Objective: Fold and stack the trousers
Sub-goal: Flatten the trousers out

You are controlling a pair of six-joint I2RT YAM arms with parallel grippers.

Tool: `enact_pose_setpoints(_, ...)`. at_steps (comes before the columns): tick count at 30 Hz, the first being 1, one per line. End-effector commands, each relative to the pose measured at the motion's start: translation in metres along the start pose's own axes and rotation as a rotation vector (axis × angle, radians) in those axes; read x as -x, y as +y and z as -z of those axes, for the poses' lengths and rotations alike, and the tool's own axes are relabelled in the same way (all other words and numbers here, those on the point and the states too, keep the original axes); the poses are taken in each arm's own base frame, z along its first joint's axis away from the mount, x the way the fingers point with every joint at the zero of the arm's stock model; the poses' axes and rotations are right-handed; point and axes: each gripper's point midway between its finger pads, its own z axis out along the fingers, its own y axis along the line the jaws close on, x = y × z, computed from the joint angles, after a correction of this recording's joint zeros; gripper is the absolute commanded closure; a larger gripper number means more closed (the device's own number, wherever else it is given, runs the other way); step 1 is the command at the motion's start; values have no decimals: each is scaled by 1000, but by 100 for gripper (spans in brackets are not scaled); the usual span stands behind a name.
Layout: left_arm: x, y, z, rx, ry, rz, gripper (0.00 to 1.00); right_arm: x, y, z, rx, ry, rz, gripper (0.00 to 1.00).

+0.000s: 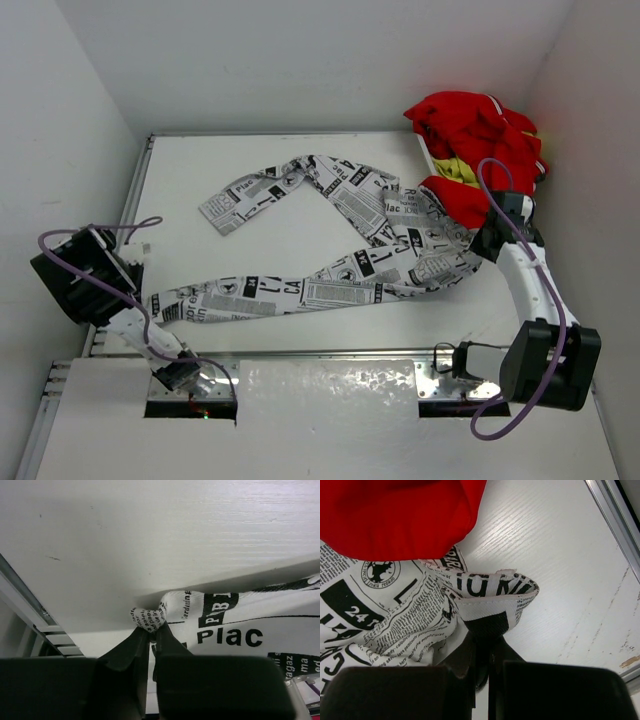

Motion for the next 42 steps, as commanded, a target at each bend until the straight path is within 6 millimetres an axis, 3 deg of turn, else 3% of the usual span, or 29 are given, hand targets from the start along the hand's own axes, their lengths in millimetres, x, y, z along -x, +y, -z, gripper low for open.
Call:
enact_pose_setpoints(1, 30, 2, -10, -42, -125, 4, 100, 12, 2, -2, 10, -46, -12, 100)
enact_pose_setpoints(3, 51, 3, 8, -39, -227, -8, 100, 11, 4, -3, 14, -39, -19, 100)
enact_pose_setpoints(4, 73, 7, 25, -36, -328, -23, 100, 13, 5, -2, 20, -44, -22, 100)
enact_pose_setpoints(6, 113, 14, 72, 15, -520, -65, 100, 26, 10, 1, 33, -69, -29, 100)
enact_pose_setpoints(8, 138, 14, 112, 43, -646, -113, 100, 38, 11, 6, 34, -85, -34, 100)
enact_pose_setpoints(9, 158, 15, 155, 63, -771, -156, 100, 54, 14, 12, 41, -115, -42, 100)
enact_pose_setpoints(13, 180, 5, 253, 158, -1046, -322, 100, 84, 9, 28, 51, -181, -111, 100)
enact_pose_setpoints(14, 177, 2, 257, 167, -1056, -343, 100, 83, 7, 27, 45, -176, -118, 100)
enact_pose_setpoints(15, 173, 0, 257, 173, -1060, -369, 100, 81, 5, 29, 43, -178, -124, 100)
enact_pose_setpoints(18, 155, 3, 215, 144, -965, -379, 100, 53, -4, 21, 18, -132, -137, 100)
enact_pose_setpoints(19, 143, -1, 193, 110, -936, -389, 100, 30, -9, 11, 2, -86, -153, 100)
enact_pose_setpoints(20, 135, -2, 181, 91, -926, -400, 100, 21, -10, 11, 5, -78, -165, 100)
enact_pose_setpoints(22, 112, 12, 163, 102, -914, -418, 100, 3, -15, 5, -7, -55, -192, 100)
enact_pose_setpoints(23, 87, 15, 136, 65, -875, -380, 100, -17, -20, -3, -27, -24, -213, 100)
enact_pose_setpoints(24, 75, 19, 121, 73, -849, -396, 100, -27, -24, -7, -41, -7, -224, 100)
enact_pose_setpoints(25, 53, 18, 92, 85, -797, -464, 99, -51, -30, -14, -62, 44, -233, 100)
enact_pose_setpoints(26, 38, 19, 76, 94, -770, -501, 96, -63, -33, -17, -70, 67, -240, 100)
enact_pose_setpoints(27, 18, 34, 66, 161, -742, -600, 93, -72, -35, -21, -78, 88, -249, 100)
enact_pose_setpoints(28, -2, 23, 45, 117, -706, -619, 92, -88, -40, -25, -94, 121, -255, 100)
enact_pose_setpoints(31, -38, 22, 31, 87, -652, -670, 85, -105, -50, -29, -131, 160, -280, 100)
enact_pose_setpoints(35, -70, 26, 31, 49, -625, -663, 79, -105, -61, -31, -162, 166, -299, 100)
enact_pose_setpoints(42, -100, 58, 52, 51, -674, -686, 72, -97, -63, -33, -175, 165, -274, 100)
